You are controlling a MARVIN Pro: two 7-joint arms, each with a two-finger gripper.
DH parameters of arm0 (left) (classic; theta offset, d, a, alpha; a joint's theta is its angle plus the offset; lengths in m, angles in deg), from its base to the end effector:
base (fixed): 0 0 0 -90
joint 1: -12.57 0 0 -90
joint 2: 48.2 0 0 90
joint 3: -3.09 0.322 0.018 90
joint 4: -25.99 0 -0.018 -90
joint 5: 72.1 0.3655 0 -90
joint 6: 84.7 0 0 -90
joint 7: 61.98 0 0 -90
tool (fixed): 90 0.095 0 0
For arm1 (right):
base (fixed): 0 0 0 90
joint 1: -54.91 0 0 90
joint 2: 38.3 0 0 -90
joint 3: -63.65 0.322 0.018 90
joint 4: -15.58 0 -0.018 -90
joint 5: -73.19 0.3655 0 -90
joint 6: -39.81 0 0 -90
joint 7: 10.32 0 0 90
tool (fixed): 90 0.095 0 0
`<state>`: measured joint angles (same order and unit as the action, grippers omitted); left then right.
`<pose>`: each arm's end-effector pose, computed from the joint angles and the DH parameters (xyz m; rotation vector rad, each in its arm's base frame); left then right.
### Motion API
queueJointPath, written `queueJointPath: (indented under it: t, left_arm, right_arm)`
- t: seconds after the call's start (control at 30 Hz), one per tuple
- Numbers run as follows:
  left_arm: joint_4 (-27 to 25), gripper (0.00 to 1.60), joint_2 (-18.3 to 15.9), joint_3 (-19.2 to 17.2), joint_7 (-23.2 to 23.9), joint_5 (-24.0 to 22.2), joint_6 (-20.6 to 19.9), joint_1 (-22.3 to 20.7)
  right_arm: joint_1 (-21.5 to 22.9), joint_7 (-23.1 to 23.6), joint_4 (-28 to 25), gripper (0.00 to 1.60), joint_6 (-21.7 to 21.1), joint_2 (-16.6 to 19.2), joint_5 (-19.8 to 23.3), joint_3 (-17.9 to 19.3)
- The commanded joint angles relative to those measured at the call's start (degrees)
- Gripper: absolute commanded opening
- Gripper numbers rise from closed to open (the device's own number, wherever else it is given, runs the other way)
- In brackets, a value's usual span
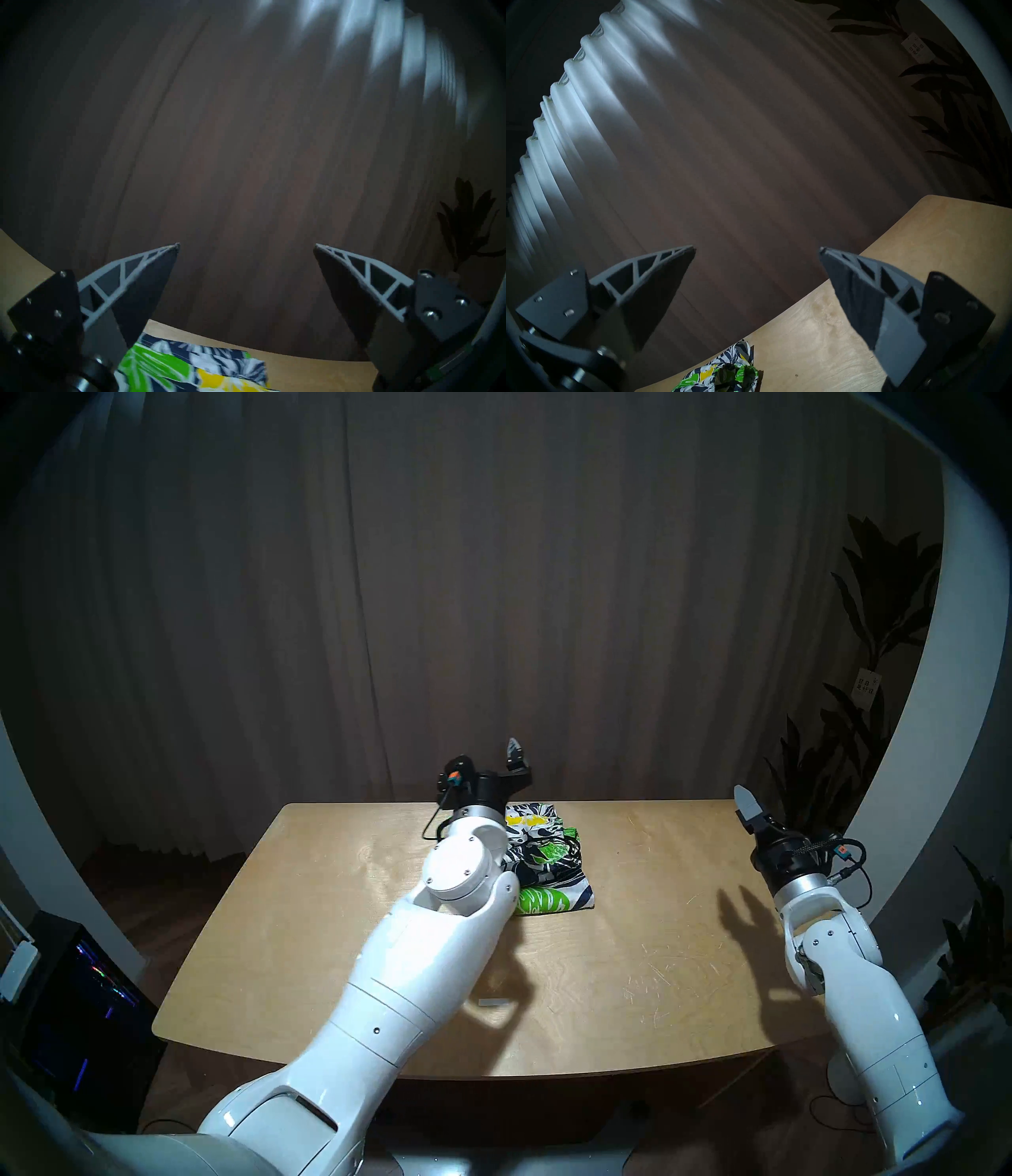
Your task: Fold the pants in half lengthwise, then in half again, and set them down flat
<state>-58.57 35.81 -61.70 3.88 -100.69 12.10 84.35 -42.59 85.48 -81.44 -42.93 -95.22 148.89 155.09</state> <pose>0.5426 -0.1209 -0.2500 1.8826 0.3532 2.1507 0.4419 -0.1659 -0.2761 -1.6387 0.6031 -1.8741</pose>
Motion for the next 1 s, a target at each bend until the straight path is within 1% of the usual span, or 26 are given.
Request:
queueJointPath:
  t: [0.0,0.07,0.1,0.13,0.23,0.27,0.3,0.33,0.37,0.4,0.43,0.47,0.6,0.63,0.7,0.8,0.9,0.93,0.97]
  left_arm:
    - [-2.2,1.6,-6.9,-6.8,1.4,2.3,-0.3,2.4]
    - [-2.6,1.6,-8.1,-8.2,2.3,2.5,-0.5,3.2]
    - [-3.1,1.6,-9.4,-8.7,3.0,2.7,-0.6,3.8]
    - [-3.2,1.6,-9.5,-9.4,3.5,3.0,-0.9,4.1]
    - [-4.0,1.6,-12.1,-10.6,5.6,3.1,-1.6,5.3]
    - [-4.3,1.6,-13.6,-10.4,6.4,3.1,-1.9,5.7]
    - [-4.4,1.6,-13.3,-11.1,7.1,3.4,-2.3,6.0]
    - [-4.7,1.6,-14.0,-10.9,8.1,3.3,-2.7,6.4]
    - [-4.7,1.6,-14.0,-10.9,8.1,3.3,-2.7,6.4]
    - [-5.7,1.6,-15.8,-10.9,10.1,2.9,-3.8,7.2]
    - [-6.1,1.6,-16.0,-11.1,10.9,2.7,-4.3,7.5]
    - [-6.5,1.6,-17.1,-10.9,12.3,2.5,-5.0,7.8]
    - [-8.1,1.6,-19.8,-11.4,16.6,1.4,-7.4,8.7]
    - [-8.3,1.6,-20.0,-11.6,17.1,1.1,-8.0,8.9]
    - [-8.7,1.6,-21.0,-12.2,19.1,0.2,-9.0,9.0]
    - [-8.8,1.6,-21.3,-13.2,21.0,-1.6,-10.6,9.0]
    - [-8.8,1.6,-21.6,-13.5,22.6,-2.7,-11.8,9.0]
    - [-8.8,1.6,-21.8,-13.8,23.9,-3.7,-12.7,9.0]
    - [-8.9,1.6,-21.8,-13.9,24.3,-4.2,-13.1,8.9]
  right_arm:
    - [6.1,-2.9,-0.8,1.6,1.2,-2.5,-2.6,-4.1]
    - [7.1,-4.5,-0.6,1.6,1.3,-3.7,-2.8,-5.4]
    - [8.0,-5.6,-0.4,1.6,1.5,-4.3,-3.3,-6.3]
    - [8.5,-6.2,-0.2,1.6,1.6,-4.6,-3.6,-6.9]
    - [10.4,-9.0,0.5,1.6,1.9,-6.0,-4.6,-8.9]
    - [11.0,-9.9,0.7,1.6,1.9,-6.5,-5.0,-9.5]
    - [11.5,-10.7,0.9,1.6,2.0,-6.8,-5.3,-10.0]
    - [12.0,-11.5,1.2,1.6,2.1,-7.3,-5.5,-10.5]
    - [12.0,-11.5,1.2,1.6,2.1,-7.3,-5.5,-10.5]
    - [13.4,-13.3,2.0,1.6,2.4,-8.2,-6.3,-11.6]
    - [13.5,-14.2,2.1,1.6,2.6,-8.7,-6.5,-11.9]
    - [14.5,-15.2,2.8,1.6,2.7,-9.1,-6.9,-12.5]
    - [16.9,-18.8,4.6,1.6,3.4,-10.8,-8.6,-14.1]
    - [16.8,-19.4,4.6,1.6,3.6,-11.2,-9.2,-14.1]
    - [18.1,-20.2,5.7,1.6,3.6,-10.5,-12.0,-15.2]
    - [20.0,-19.1,7.3,1.6,3.0,-8.1,-16.3,-16.8]
    - [21.2,-17.8,7.8,1.6,1.9,-6.5,-19.3,-17.5]
    - [22.4,-17.3,8.5,1.6,0.9,-5.6,-21.4,-18.3]
    - [22.9,-17.0,8.9,1.6,0.5,-5.3,-22.0,-18.4]
